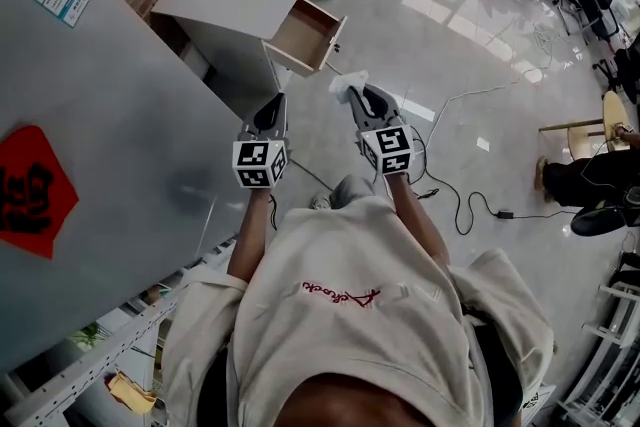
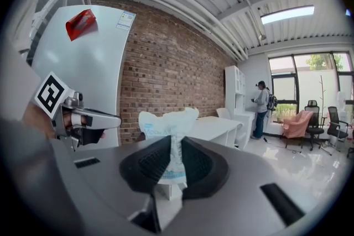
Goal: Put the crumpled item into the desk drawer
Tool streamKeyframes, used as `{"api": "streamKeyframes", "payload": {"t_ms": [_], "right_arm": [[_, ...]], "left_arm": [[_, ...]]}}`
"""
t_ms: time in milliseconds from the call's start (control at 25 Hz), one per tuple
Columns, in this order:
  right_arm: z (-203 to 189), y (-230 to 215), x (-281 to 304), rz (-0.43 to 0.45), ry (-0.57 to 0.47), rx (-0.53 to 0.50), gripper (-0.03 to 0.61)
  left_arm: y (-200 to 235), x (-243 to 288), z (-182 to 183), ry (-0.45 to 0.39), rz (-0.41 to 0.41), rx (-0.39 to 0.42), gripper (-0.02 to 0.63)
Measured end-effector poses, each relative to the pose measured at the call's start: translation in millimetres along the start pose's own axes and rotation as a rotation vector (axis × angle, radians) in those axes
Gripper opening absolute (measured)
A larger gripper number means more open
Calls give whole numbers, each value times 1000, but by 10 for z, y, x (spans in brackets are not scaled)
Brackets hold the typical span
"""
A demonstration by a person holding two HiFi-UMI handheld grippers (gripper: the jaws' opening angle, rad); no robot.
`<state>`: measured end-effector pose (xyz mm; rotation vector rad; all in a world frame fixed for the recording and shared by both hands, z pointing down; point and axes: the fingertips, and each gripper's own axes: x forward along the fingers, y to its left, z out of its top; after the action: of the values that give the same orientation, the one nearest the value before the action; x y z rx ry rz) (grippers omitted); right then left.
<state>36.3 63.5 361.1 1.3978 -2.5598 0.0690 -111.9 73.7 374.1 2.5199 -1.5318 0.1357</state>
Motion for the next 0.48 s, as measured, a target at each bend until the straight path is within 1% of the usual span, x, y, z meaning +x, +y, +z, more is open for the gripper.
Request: {"api": "streamKeyframes", "payload": {"t_ms": [240, 480], "right_arm": [[-55, -72, 41, -1, 12, 13, 61], [-140, -243, 180, -10, 19, 28, 61]], "left_arm": [[16, 75, -51, 21, 4, -1, 9], [70, 307, -98, 34, -2, 3, 9]]}}
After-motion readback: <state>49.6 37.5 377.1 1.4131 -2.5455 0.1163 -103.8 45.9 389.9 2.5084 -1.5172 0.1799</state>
